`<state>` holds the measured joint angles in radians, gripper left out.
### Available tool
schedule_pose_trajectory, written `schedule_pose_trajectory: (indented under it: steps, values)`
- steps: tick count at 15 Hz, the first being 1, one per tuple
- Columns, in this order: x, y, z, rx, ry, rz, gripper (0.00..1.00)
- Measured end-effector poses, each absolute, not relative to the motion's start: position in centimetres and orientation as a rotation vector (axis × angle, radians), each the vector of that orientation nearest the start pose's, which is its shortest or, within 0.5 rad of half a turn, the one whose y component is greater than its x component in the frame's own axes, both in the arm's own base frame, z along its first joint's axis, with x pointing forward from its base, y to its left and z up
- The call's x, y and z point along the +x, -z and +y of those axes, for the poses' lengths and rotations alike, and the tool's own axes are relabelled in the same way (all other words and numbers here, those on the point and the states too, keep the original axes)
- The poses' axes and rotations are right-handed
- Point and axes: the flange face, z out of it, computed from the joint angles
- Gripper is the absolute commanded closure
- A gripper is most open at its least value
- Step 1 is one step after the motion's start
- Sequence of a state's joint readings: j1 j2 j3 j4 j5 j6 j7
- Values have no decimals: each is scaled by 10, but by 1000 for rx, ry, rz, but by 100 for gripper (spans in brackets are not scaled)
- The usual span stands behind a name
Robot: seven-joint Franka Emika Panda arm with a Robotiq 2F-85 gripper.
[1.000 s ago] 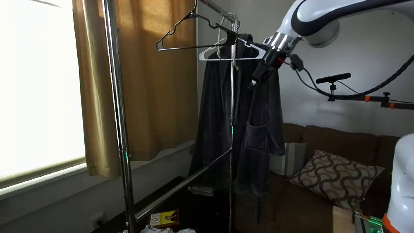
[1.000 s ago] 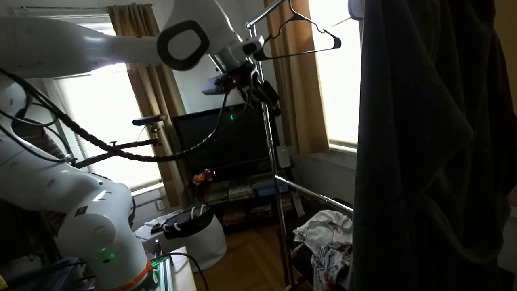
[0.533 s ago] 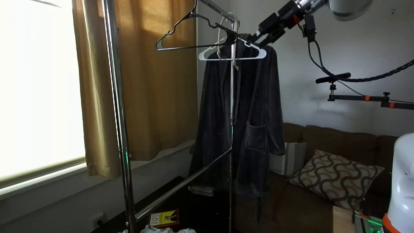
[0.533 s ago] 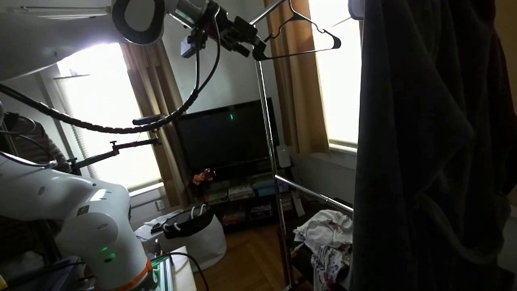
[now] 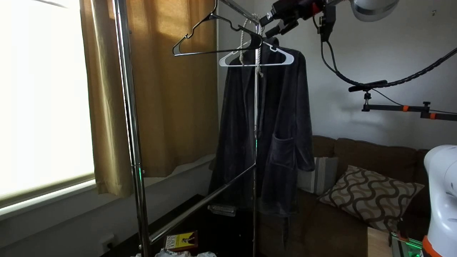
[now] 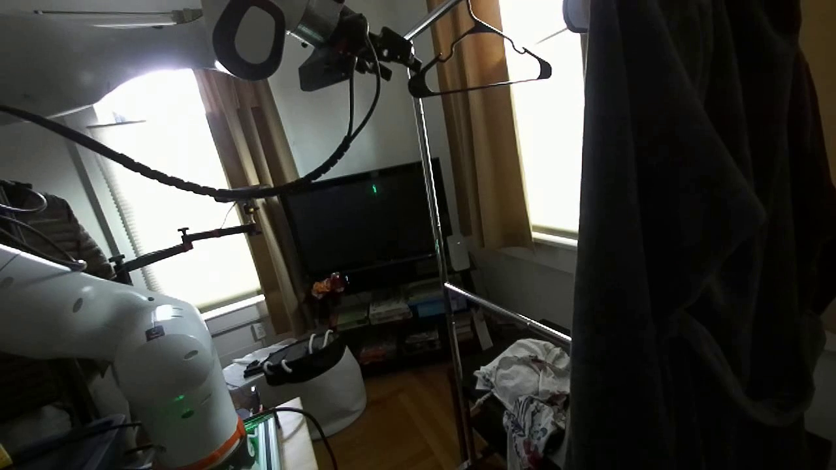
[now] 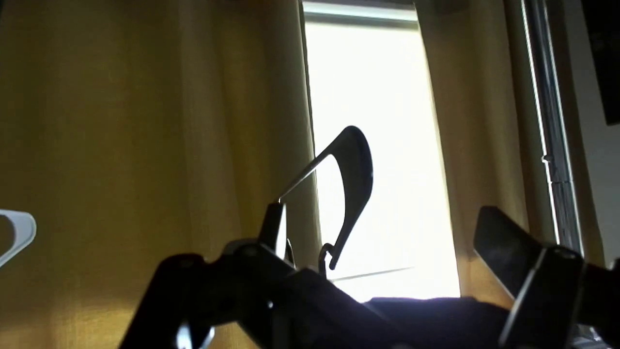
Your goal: Move the black hanger from the top rod to the bottom rod
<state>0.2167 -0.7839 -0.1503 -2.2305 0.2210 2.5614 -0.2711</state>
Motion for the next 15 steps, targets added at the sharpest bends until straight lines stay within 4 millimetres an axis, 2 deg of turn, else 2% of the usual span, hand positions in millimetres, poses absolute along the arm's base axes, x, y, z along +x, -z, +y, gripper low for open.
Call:
schedule_pose_trajectory:
  steps: [1, 2, 4, 5, 9, 13, 15]
  values:
    - [351, -771, -9, -2466, 1599, -249, 5]
    - [356, -770, -5, -2467, 1624, -246, 26]
    - [368, -762, 3, -2508, 1628, -256, 31]
    - [374, -757, 7, -2537, 1619, -267, 37]
    - [388, -744, 18, -2631, 1604, -290, 70]
    - [389, -746, 10, -2702, 1641, -239, 100]
    - [388, -748, 4, -2734, 1662, -219, 100]
